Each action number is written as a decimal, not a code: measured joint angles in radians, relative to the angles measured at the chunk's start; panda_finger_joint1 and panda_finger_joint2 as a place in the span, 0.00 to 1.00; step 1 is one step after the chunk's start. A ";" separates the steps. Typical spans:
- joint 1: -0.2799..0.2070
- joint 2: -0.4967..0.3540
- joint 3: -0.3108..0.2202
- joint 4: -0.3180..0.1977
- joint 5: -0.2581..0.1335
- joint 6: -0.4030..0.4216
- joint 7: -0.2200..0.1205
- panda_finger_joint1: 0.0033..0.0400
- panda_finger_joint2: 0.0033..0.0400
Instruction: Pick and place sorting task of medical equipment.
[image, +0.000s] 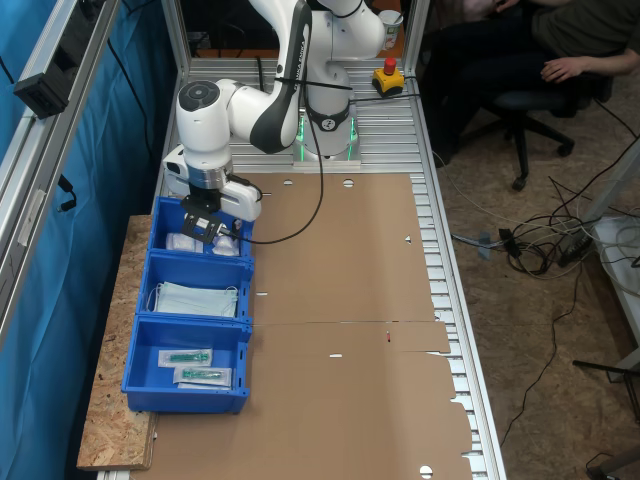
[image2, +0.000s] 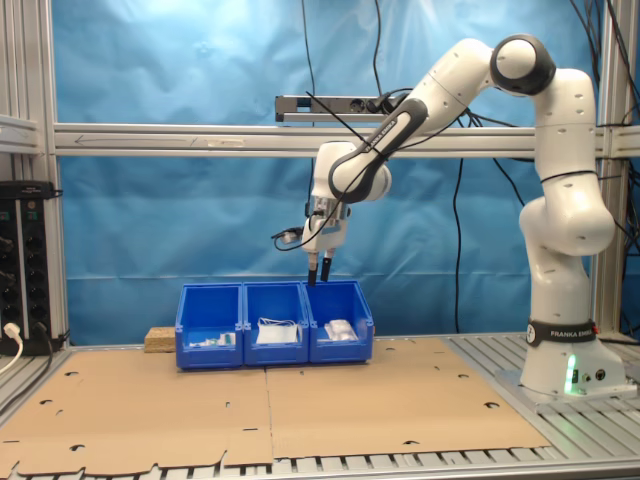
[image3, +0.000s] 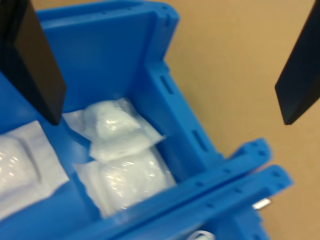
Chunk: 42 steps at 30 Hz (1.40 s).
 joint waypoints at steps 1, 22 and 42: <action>0.000 0.000 0.000 0.000 0.000 0.000 0.000 1.00 1.00; 0.140 -0.051 0.153 0.037 0.000 0.000 0.000 1.00 1.00; 0.195 -0.051 0.257 0.050 0.000 -0.088 0.000 1.00 1.00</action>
